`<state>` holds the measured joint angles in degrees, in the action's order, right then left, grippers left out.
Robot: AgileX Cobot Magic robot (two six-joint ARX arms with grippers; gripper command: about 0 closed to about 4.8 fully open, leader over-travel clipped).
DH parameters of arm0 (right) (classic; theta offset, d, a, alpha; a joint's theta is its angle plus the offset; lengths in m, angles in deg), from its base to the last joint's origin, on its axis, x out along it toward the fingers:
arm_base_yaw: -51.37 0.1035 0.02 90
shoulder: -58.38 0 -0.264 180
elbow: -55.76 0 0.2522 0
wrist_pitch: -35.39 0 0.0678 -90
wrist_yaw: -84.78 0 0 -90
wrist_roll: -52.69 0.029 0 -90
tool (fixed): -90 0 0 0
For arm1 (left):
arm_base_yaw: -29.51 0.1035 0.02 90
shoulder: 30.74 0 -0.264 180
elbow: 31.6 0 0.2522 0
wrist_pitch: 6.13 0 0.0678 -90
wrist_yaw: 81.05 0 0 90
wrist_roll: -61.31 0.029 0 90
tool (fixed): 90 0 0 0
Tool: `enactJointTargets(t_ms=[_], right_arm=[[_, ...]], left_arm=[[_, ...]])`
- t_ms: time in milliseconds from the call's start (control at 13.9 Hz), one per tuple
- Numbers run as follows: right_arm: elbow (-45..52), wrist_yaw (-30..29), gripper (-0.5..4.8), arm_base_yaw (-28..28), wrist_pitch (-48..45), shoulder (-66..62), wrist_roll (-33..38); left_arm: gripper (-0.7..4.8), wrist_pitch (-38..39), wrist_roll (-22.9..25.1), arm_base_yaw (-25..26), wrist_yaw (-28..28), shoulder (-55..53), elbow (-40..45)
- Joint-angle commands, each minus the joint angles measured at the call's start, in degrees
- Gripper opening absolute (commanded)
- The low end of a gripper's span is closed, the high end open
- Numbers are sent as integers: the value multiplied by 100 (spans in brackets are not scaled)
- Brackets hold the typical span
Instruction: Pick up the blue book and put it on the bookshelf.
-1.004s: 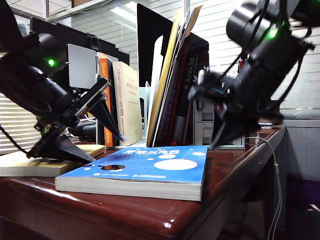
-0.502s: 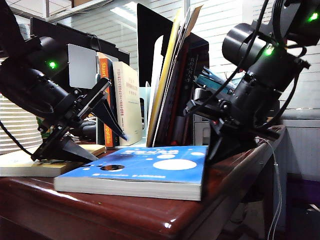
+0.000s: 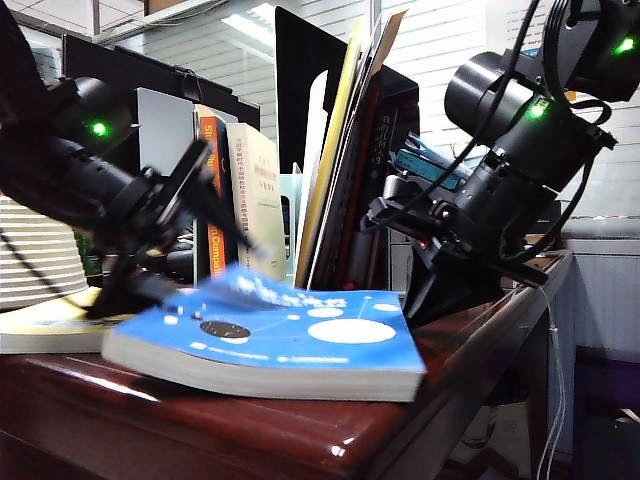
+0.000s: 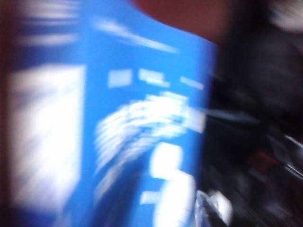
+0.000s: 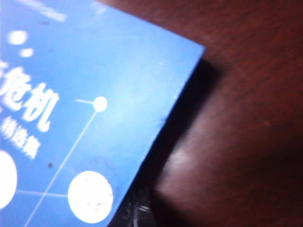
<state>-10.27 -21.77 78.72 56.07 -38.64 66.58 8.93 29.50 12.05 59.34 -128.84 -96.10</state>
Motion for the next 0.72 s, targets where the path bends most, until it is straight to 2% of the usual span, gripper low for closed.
enactJointTargets(t_ms=[72, 143, 215, 287, 359, 574, 717], right_arm=[[-15, -208, -6, 42, -170, 11, 2], [-15, -243, -6, 42, -177, 11, 2], [-15, -293, -6, 42, -219, 11, 2], [-15, -291, -6, 42, -286, 13, 2], [-17, -291, -6, 42, -321, 17, 2], [-20, -271, -6, 42, -323, 162, 2], [-20, -249, -6, 42, -339, 413, -44]], left_arm=[[335, -315, -142, -48, 455, 9, 9], [334, -315, -149, -48, 358, 9, 9], [281, -313, -157, -48, 337, 9, 9], [87, -317, -153, -48, 339, 9, 9], [-8, -321, -153, -48, 334, 11, 9], [-6, -413, -168, -48, 332, 22, 7], [-6, -533, -221, -48, 944, 22, 9]])
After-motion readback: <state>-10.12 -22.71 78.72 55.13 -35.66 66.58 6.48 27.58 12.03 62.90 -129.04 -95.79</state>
